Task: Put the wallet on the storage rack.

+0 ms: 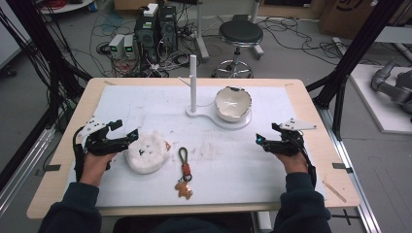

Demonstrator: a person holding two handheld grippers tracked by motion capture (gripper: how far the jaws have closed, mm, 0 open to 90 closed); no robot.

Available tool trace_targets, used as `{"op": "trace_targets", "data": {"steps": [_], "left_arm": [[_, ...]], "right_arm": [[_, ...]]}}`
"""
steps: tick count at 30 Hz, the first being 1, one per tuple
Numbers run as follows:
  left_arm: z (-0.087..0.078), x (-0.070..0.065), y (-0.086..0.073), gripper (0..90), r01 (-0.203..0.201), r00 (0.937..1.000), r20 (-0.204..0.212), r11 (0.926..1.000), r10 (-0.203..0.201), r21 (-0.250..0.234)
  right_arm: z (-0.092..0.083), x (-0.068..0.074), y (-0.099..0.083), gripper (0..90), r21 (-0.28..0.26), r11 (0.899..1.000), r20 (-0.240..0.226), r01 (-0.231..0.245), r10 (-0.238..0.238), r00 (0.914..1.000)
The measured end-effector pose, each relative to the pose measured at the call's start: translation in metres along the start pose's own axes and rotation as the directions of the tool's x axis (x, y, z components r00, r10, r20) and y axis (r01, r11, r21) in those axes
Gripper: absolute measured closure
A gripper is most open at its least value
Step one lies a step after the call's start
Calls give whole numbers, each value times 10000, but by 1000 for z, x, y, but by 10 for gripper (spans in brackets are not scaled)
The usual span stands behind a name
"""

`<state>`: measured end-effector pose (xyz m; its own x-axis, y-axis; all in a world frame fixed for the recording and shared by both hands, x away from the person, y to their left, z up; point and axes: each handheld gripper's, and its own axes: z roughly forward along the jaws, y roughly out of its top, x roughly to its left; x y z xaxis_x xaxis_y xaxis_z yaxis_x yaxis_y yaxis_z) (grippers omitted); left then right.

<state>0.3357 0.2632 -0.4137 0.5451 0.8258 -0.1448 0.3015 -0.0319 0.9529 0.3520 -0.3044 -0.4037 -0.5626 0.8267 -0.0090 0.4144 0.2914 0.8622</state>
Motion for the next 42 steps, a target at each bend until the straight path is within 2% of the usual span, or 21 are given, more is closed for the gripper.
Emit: {"op": "trace_targets", "data": {"steps": [8, 11, 12, 13, 15, 17, 20, 26, 27, 31, 33, 35, 36, 38, 40, 41, 42], "left_arm": [[2, 2, 0, 182, 126, 9999, -60, 9999, -125, 35], [4, 2, -2, 182, 102, 9999, -139, 9997, -98, 243], [5, 2, -3, 182, 58, 9997, -242, 9985, -45, 539], [7, 3, -4, 182, 4, 9991, -432, 9961, 34, 881], [11, 4, -8, 182, -134, 9968, -762, 9866, 260, 1624], [15, 5, -11, 182, -73, 9961, -845, 9771, 258, 2128], [20, 6, -14, 182, -29, 9953, -928, 9672, 273, 2538], [25, 8, -19, 184, -12, 9967, -772, 9537, 257, 3008], [25, 8, -19, 185, -12, 9967, -772, 9537, 257, 3008], [29, 8, -23, 204, -47, 9979, -589, 9366, 271, 3505], [30, 7, -23, 235, -75, 9981, -544, 9358, 285, 3526], [30, 5, -24, 280, -276, 9986, -325, 9285, 427, 3703], [30, 5, -24, 328, -276, 9986, -325, 9285, 427, 3703], [30, 2, -24, 454, -640, 9978, 113, 9182, 648, 3910], [30, 1, -23, 462, -632, 9977, 41, 9171, 670, 3935], [30, 0, -23, 549, -517, 9983, -60, 9191, 587, 3905], [27, 0, -20, 620, -744, 9964, -99, 9201, 846, 3844]], "right_arm": [[0, 0, 0, 201, -15, 10000, -84, -12, 11, 10000], [1, 0, -1, 201, 5, 10000, -112, -97, 97, 9999], [0, 1, -1, 201, 25, 10000, -106, -58, 59, 9999], [0, 1, -1, 201, 25, 10000, -106, -58, 59, 9999], [0, 3, -1, 201, 18, 10000, -149, -19, 20, 9999], [-1, 5, 0, 201, 75, 10000, -151, 46, -45, 9999], [-1, 9, 0, 201, 171, 9998, -187, 118, -115, 9998], [3, 11, 0, 201, 255, 9996, -328, 145, -137, 9994], [4, 11, 0, 201, 295, 9994, -342, 154, -144, 9993], [7, 11, 0, 201, 360, 9992, -450, 168, -152, 9989], [7, 11, 0, 201, 404, 9991, -467, 136, -117, 9988], [7, 11, 0, 201, 427, 9990, -490, 160, -139, 9987], [7, 12, 0, 201, 420, 9990, -492, 167, -146, 9987], [8, 13, 0, 201, 444, 9989, -537, 161, -137, 9985], [8, 13, 0, 201, 461, 9988, -538, 182, -157, 9984], [8, 13, 0, 201, 466, 9987, -592, 208, -180, 9981], [8, 14, 0, 202, 498, 9986, -583, 168, -138, 9982]]}}
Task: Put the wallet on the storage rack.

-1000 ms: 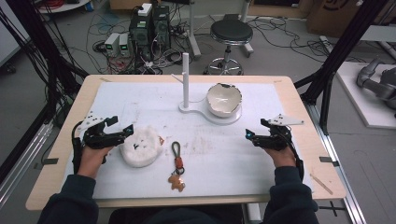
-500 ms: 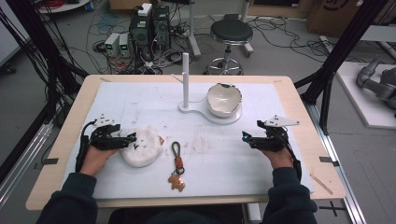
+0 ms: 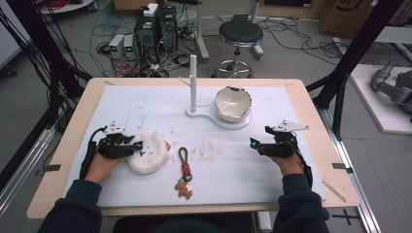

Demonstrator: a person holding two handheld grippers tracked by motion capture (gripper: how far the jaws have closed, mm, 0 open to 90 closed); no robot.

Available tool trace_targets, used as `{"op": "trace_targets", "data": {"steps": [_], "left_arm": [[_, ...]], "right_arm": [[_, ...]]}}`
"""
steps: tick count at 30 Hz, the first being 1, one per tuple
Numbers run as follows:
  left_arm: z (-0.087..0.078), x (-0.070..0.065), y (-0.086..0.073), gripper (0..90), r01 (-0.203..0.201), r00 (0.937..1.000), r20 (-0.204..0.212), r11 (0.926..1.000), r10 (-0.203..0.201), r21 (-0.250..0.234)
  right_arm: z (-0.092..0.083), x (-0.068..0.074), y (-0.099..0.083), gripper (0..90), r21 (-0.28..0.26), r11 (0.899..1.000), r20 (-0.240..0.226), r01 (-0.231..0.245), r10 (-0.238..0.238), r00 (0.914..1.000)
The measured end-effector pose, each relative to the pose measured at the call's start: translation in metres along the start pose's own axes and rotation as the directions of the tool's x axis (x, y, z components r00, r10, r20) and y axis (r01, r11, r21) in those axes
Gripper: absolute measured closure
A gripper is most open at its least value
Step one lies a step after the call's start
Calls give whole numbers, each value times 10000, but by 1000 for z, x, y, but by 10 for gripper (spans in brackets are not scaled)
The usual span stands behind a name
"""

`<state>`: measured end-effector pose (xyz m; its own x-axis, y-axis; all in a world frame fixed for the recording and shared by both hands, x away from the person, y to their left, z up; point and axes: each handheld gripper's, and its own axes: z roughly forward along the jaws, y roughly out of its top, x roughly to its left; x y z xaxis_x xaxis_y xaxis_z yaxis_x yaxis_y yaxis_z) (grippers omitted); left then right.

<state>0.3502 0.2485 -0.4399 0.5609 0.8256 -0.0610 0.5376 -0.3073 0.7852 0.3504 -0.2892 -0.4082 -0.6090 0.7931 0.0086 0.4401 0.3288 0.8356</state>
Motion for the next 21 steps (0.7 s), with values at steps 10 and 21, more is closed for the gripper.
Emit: {"op": "trace_targets", "data": {"steps": [10, 21], "left_arm": [[-29, 0, 14, 826, 1068, 9942, 350, 9686, -1015, -2245], [-45, -10, 26, 837, 1377, 9904, 647, 9041, -1219, -4045]], "right_arm": [[3, 2, 1, 202, -5, 10000, -217, -20, 20, 9998], [14, 22, 13, 202, -236, 9997, -1137, -117, 90, 9935]]}}
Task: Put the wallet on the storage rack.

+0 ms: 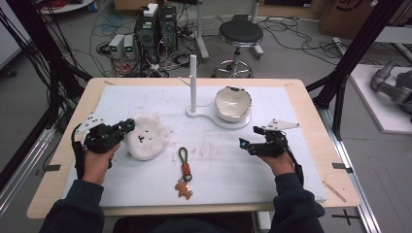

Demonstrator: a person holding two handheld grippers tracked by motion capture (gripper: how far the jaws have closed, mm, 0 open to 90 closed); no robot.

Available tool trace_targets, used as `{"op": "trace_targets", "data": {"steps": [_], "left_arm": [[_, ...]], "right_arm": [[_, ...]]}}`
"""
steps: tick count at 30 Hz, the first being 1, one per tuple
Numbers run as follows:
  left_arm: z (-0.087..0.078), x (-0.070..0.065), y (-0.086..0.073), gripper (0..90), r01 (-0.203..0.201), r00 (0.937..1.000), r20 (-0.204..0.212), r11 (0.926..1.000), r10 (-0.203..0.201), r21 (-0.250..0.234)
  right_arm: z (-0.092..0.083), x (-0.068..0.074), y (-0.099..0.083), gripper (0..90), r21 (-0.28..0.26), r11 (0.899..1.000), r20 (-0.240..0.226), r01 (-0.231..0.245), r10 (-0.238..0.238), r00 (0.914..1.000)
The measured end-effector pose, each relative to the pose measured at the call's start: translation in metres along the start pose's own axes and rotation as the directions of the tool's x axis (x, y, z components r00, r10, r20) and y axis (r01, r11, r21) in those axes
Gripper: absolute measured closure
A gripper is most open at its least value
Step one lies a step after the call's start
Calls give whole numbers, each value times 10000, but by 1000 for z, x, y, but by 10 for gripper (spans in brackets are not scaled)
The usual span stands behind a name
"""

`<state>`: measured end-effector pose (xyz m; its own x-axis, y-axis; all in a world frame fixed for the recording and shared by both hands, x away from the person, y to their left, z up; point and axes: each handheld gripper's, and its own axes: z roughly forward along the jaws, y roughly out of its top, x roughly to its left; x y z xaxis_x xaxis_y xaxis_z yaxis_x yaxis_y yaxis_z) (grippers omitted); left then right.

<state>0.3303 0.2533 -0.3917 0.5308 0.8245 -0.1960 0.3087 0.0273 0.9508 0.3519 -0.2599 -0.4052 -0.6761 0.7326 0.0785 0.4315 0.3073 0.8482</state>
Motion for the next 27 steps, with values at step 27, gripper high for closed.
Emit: {"op": "trace_targets", "data": {"steps": [27], "left_arm": [[24, -79, 13, 841, 618, 9599, 2801, 9841, -129, -1665]], "right_arm": [[71, 82, 27, 292, 53, 9991, -4357, -430, 410, 8991]]}}
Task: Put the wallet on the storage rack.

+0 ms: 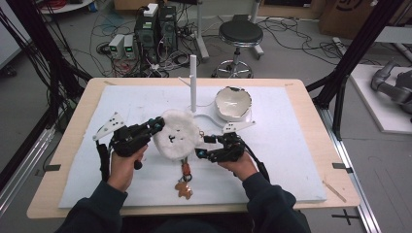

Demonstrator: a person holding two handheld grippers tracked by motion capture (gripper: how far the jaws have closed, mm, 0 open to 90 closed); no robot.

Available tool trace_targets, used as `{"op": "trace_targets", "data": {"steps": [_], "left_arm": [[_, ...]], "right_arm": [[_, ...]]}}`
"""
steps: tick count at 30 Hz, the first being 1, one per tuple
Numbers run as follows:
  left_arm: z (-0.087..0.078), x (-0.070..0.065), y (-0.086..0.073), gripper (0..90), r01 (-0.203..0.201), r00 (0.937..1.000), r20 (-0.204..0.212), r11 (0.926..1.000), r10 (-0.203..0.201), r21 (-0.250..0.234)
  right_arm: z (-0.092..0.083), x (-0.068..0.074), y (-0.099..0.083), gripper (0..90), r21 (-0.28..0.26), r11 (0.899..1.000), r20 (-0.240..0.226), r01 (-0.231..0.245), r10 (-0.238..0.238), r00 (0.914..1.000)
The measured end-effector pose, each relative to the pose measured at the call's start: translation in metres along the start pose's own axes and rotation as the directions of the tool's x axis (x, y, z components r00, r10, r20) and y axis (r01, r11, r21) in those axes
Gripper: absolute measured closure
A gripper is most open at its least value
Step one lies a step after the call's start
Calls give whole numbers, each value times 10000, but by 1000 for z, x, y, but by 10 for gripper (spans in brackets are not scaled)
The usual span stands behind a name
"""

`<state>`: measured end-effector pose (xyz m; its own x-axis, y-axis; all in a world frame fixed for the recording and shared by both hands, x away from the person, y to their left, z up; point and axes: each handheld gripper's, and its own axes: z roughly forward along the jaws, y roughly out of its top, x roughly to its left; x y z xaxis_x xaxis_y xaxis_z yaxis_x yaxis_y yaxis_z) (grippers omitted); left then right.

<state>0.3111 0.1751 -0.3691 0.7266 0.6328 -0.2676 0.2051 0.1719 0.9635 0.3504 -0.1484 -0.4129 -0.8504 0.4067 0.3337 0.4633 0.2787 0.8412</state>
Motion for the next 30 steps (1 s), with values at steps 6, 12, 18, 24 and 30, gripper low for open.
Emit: {"op": "trace_targets", "data": {"steps": [6, 12, 18, 24, 30], "left_arm": [[4, -2, -8, 839, -260, 9997, 44, 9987, 258, 441], [9, 4, -18, 835, -679, 9974, -117, 9819, 711, 1768], [19, 6, -28, 810, -950, 9929, 995, 9371, 650, 3360], [15, 14, -19, 552, -997, 9938, 801, 9357, 769, 3385], [16, 14, -14, 429, -1228, 9863, 1404, 9537, 866, 2747]], "right_arm": [[0, 3, 2, 668, 52, 9980, -730, 635, -629, 9953], [-17, 0, 6, 775, -465, 9964, -185, 710, -719, 9972], [-30, -3, 10, 783, -1151, 9900, 488, 810, -758, 9959], [-37, -3, 14, 790, -865, 9868, 364, 1367, -1340, 9903], [-31, 2, 16, 789, -242, 9799, -505, 1982, -1992, 9787]]}}
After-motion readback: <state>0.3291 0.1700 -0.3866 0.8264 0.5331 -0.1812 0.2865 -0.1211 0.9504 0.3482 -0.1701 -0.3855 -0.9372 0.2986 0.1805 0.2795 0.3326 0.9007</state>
